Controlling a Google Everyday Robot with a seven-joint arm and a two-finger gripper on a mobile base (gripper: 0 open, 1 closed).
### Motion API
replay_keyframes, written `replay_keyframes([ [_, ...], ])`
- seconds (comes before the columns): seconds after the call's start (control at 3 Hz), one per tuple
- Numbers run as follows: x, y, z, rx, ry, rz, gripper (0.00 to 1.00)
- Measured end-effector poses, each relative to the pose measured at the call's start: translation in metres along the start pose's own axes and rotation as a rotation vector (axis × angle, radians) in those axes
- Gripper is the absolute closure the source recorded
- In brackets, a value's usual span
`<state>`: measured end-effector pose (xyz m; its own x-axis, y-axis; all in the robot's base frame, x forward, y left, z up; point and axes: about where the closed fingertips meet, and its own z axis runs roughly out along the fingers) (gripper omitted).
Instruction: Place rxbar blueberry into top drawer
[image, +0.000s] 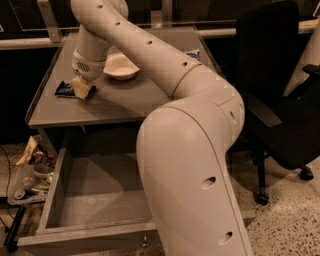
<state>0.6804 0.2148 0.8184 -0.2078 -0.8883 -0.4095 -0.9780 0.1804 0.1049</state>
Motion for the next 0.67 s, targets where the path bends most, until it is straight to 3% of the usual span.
replay_keyframes([
  [0.67,-0.0071,0.0007,-0.0129,0.0,0.0,0.0,1.0],
])
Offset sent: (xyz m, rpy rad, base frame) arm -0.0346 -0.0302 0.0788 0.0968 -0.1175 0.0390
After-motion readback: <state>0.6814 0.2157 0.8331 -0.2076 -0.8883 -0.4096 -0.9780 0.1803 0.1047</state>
